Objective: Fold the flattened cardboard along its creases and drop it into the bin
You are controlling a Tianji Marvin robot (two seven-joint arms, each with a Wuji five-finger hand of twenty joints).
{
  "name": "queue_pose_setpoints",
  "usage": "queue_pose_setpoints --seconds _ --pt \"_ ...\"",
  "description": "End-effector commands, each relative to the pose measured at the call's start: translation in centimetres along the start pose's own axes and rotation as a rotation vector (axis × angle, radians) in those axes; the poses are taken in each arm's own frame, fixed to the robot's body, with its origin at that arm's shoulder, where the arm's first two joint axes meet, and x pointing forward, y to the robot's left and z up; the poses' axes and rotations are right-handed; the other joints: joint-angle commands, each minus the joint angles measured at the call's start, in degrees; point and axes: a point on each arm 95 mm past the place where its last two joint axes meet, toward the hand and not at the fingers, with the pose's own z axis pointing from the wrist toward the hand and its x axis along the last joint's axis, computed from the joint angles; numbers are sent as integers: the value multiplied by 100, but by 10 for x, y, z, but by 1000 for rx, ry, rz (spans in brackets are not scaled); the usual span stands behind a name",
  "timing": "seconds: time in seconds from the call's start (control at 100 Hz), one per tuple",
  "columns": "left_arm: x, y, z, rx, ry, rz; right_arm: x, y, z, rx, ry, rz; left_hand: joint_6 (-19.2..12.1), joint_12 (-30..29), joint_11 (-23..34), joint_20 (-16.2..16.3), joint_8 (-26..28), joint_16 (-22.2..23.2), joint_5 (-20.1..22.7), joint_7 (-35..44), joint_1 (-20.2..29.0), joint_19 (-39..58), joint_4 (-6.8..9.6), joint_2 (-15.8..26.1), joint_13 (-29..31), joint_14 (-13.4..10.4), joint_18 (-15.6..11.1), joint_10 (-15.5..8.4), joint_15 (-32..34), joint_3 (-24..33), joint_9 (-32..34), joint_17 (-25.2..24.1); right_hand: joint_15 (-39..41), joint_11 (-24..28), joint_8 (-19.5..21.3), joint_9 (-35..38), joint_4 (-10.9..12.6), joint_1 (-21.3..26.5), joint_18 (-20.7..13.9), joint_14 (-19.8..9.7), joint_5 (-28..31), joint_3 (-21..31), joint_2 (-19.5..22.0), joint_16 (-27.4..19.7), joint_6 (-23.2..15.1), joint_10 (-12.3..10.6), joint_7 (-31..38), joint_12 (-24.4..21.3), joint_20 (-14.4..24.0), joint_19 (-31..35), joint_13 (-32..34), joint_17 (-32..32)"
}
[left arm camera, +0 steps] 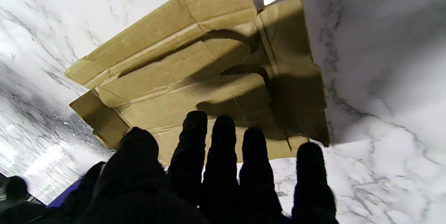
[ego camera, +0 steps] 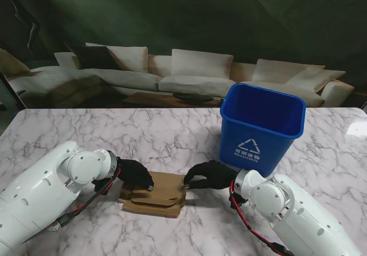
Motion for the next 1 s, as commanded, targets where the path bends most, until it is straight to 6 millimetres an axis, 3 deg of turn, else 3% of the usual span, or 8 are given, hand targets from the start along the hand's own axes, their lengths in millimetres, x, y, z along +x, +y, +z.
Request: queue_pose_setpoints --seconds 0.0,0.18,0.4,0.63,0.74,0.88,0.99 --pt "-7 23 10 -80 -16 -37 8 0 -4 -8 31 -15 213 -40 -158 159 -135 -27 -185 -117 -35 236 -95 232 398 1318 180 611 -36 -59 -19 52 59 60 -113 0 11 152 -13 -29 -86 92 -35 80 -36 -29 -64 37 79 88 -69 -73" --pt "-3 23 18 -80 -18 -69 26 -8 -7 40 103 -44 556 -8 -204 205 -239 67 -328 -147 35 565 -84 311 495 1373 174 726 59 -31 51 72 -199 -344 -361 -221 -9 24 -231 -260 -618 241 -42 -37 69 -127 -533 -147 -25 -207 -343 -205" --pt "-1 22 24 -84 -40 -93 47 -34 4 149 195 -36 667 26 -219 171 -280 133 -334 -119 221 818 -59 415 523 1403 140 779 132 -21 98 42 -355 -787 -674 -467 -30 -64 -443 -333 -1039 352 -3 -233 364 65 -945 -351 -249 -613 -575 -328" --pt "-2 22 25 -78 -52 -112 54 -51 17 217 232 -1 686 36 -224 118 -297 155 -333 -104 326 925 -50 445 529 1421 135 814 170 -33 121 40 -424 -1285 -853 -476 -42 -72 -477 -297 -1183 379 72 -329 550 236 -1078 -600 -449 -879 -640 -402" --pt "-2 22 25 -73 -54 -118 53 -56 19 241 229 -9 704 39 -227 92 -308 161 -355 -111 345 964 -48 452 530 1430 130 812 185 -40 121 38 -409 -1284 -865 -352 -47 -62 -474 -274 -1189 373 109 -328 575 239 -1079 -603 -486 -928 -615 -433" --pt "-3 21 25 -68 -53 -120 50 -51 12 197 217 -59 711 45 -224 63 -315 168 -356 -106 353 1005 -46 454 535 1427 131 819 202 -43 135 40 -219 -588 -764 -280 -44 -53 -263 -170 -1030 276 115 -140 413 125 -872 -234 -409 -672 -445 -323" --pt "-3 21 25 -65 -52 -125 49 -46 6 156 209 -56 708 46 -225 45 -321 171 -365 -108 358 1030 -45 462 536 1433 130 827 210 -43 136 41 -201 -474 -741 -330 -41 -32 -255 -178 -959 277 104 -113 401 122 -835 -180 -350 -571 -440 -298"
